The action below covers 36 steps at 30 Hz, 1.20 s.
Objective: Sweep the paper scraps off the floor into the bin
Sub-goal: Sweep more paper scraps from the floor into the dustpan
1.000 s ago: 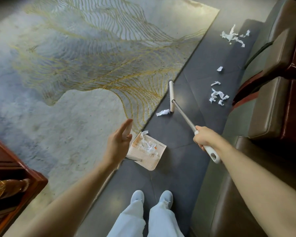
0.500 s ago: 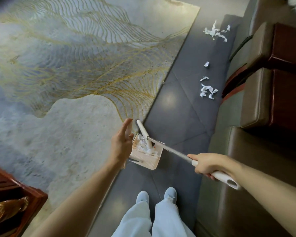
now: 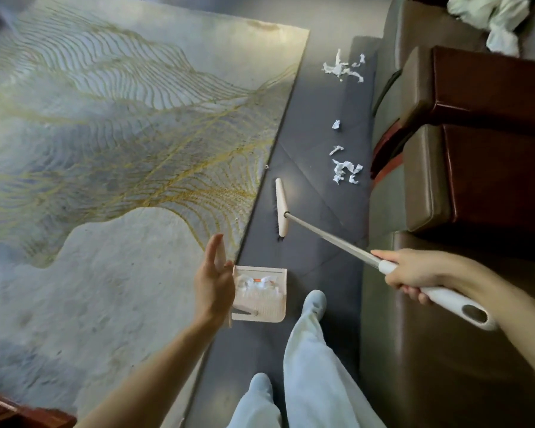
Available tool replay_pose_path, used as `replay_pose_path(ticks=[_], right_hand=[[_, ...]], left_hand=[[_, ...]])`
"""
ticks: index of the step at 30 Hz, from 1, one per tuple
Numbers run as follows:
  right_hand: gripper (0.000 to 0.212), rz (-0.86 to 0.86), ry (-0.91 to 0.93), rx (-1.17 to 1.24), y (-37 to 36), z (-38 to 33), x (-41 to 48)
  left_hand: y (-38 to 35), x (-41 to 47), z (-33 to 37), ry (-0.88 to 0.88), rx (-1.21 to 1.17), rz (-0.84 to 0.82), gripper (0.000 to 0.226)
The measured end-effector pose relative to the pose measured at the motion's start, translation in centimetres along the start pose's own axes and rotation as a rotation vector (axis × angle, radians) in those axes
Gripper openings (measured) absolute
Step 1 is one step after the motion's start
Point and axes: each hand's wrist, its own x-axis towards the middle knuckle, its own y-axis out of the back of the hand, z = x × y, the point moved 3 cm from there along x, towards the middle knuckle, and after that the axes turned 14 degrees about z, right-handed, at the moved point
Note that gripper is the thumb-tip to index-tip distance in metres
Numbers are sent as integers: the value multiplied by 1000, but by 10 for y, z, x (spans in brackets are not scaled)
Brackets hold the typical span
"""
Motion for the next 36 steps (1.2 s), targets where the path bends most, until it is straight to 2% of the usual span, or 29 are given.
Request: replay_pose_path(ticks=[4,8,12,18,24,28,32,36], right_hand=[[75,28,-14,128,54,-13,50],[77,49,-16,146,106,-38,104],[78,82,4,77,149,-66,146],[72,148,13,19,199,-87,191],[60,200,-54,103,250,-106,227],[62,235,-116,122,275,-118,248],[62,315,-116,65,294,-132,268],[64,347,-155,-97,316,-145,288]], left_hand=[[-6,-17,10,-16,-21,52,61],[-29,-18,27,-126,71,13,91],[-78,28,70,-238,51,40,75],[-167,125,143,-499,129,-84,56],[-248,202,203,-491,134,-215,53],[-286,244,229,-509,139,-291,53],[-318,281,250,-460,156,-337,54],[-347,311,266,-446,166,-356,55]])
